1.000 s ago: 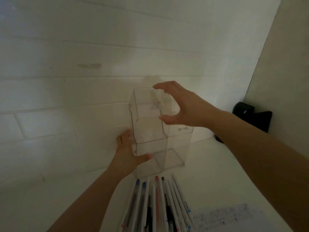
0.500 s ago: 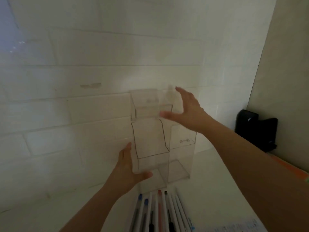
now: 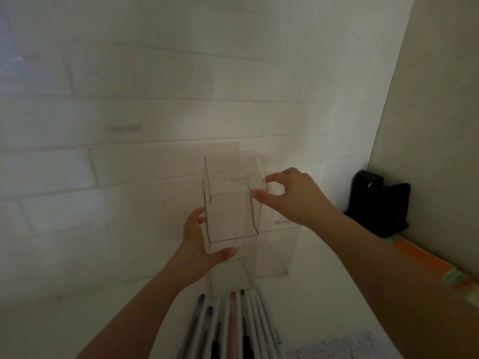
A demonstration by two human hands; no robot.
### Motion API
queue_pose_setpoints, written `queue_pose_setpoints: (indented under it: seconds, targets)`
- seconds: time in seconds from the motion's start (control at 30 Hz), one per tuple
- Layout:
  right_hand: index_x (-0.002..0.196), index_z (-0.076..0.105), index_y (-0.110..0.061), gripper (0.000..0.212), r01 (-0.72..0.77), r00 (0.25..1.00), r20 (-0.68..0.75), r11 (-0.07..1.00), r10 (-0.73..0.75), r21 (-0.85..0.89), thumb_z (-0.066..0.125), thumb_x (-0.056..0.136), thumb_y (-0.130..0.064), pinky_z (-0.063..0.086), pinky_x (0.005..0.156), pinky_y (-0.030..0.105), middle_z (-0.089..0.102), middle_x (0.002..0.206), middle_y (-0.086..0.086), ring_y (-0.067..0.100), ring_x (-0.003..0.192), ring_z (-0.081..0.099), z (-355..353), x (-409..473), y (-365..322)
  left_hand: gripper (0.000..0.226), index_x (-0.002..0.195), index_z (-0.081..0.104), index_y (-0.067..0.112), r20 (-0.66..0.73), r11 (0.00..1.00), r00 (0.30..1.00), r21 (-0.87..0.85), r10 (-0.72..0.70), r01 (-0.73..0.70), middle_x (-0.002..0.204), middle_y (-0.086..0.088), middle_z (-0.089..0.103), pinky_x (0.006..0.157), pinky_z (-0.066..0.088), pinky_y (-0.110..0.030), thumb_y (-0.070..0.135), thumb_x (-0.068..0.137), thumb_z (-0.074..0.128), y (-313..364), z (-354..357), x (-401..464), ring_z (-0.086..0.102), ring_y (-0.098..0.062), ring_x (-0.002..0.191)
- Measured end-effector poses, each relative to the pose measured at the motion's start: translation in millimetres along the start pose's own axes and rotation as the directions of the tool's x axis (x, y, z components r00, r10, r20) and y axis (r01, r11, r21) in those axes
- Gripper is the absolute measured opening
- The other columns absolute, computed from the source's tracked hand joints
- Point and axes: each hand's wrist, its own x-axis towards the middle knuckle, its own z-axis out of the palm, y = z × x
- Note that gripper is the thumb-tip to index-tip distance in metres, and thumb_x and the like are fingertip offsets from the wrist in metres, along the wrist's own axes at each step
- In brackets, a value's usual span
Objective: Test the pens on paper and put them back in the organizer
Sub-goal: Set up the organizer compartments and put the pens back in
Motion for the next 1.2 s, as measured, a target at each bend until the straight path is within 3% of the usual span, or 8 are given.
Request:
queue_pose_setpoints:
  seconds: [0.2,0.37,0.53,0.63,0.8,0.93,1.07,1.2]
  targets:
    - [0.135,0.041,-0.029,0.085,-0.105,0.99,0.072,0.975,0.121,-0.197,0.054,0.066,-0.076,0.038,0.096,0.042,0.043,0.136,0.005,0.027,0.125,0.037,-7,0,4,0.105,0.123,0.004,0.044,0.108,0.988,0.994,-0.156,-0.002,0.019,0.128,0.004,0.029,0.088,0.047,-0.031,0.041,0.054,0.083,9,15,10,0.041,-0.014,0.116]
    - [0.136,0.035,-0.028,0.074,-0.041,0.998,0.037,0.946,0.056,-0.321,0.059,0.075,-0.061,0.038,0.094,0.044,0.043,0.133,0.007,0.029,0.121,0.038,-2,-1,6,0.092,0.12,0.002,0.042,0.083,0.984,0.996,-0.177,0.042,-0.027,0.124,0.002,0.03,0.075,0.041,-0.013,0.013,0.071,0.075,6,20,14,0.038,-0.013,0.114]
    - [0.135,0.036,-0.028,0.073,-0.04,0.995,0.07,0.943,0.067,-0.329,0.06,0.074,-0.061,0.039,0.093,0.042,0.044,0.131,0.006,0.028,0.119,0.039,-16,-11,4,0.106,0.125,0.007,0.045,0.145,0.987,0.989,-0.157,0.043,-0.02,0.127,0.004,0.033,0.086,0.045,-0.027,0.047,0.046,0.078,2,17,8,0.04,-0.013,0.117]
    - [0.133,0.041,-0.029,0.072,-0.04,0.993,0.096,0.947,0.074,-0.318,0.06,0.072,-0.062,0.041,0.095,0.041,0.048,0.128,0.005,0.028,0.114,0.046,-25,-14,3,0.108,0.126,0.009,0.044,0.173,0.989,0.984,-0.149,0.05,-0.025,0.121,0.012,0.037,0.092,0.047,-0.034,0.051,0.043,0.077,2,17,4,0.042,-0.011,0.116]
    - [0.135,0.042,-0.028,0.077,-0.022,0.975,0.203,0.947,0.091,-0.32,0.057,0.071,-0.068,0.036,0.097,0.035,0.043,0.137,0.004,0.024,0.123,0.044,-52,-3,-2,0.107,0.124,0.01,0.05,0.184,0.984,0.982,-0.175,0.049,-0.017,0.128,0.009,0.035,0.085,0.048,-0.025,0.054,0.042,0.078,0,17,4,0.04,-0.011,0.119]
    - [0.131,0.047,-0.027,0.077,-0.01,0.953,0.288,0.959,0.095,-0.283,0.057,0.068,-0.071,0.032,0.095,0.031,0.045,0.139,0.0,0.019,0.125,0.043,-71,12,-4,0.11,0.123,0.01,0.048,0.208,0.988,0.976,-0.15,0.069,-0.038,0.144,0.009,0.02,0.106,0.036,-0.044,0.072,0.037,0.074,4,13,6,0.029,-0.011,0.13]
    - [0.124,0.052,-0.026,0.068,0.01,0.946,0.315,0.967,0.073,-0.255,0.058,0.071,-0.068,0.029,0.087,0.028,0.051,0.133,-0.001,0.017,0.12,0.046,-73,15,-3,0.1,0.128,0.01,0.042,0.008,0.939,0.99,-0.318,0.142,-0.133,0.146,0.01,0.019,0.107,0.033,-0.038,0.06,0.053,0.074,42,3,17,0.031,-0.008,0.129]
    - [0.123,0.056,-0.024,0.066,0.033,0.947,0.318,0.965,0.053,-0.26,0.055,0.073,-0.067,0.031,0.087,0.028,0.054,0.131,-0.001,0.017,0.119,0.047,-78,15,-5,0.059,0.132,0.025,0.033,-0.097,0.877,0.957,-0.383,0.275,-0.291,0.135,0.012,0.041,0.097,0.039,-0.019,0.036,0.083,0.057,77,-5,34,0.043,-0.001,0.12]
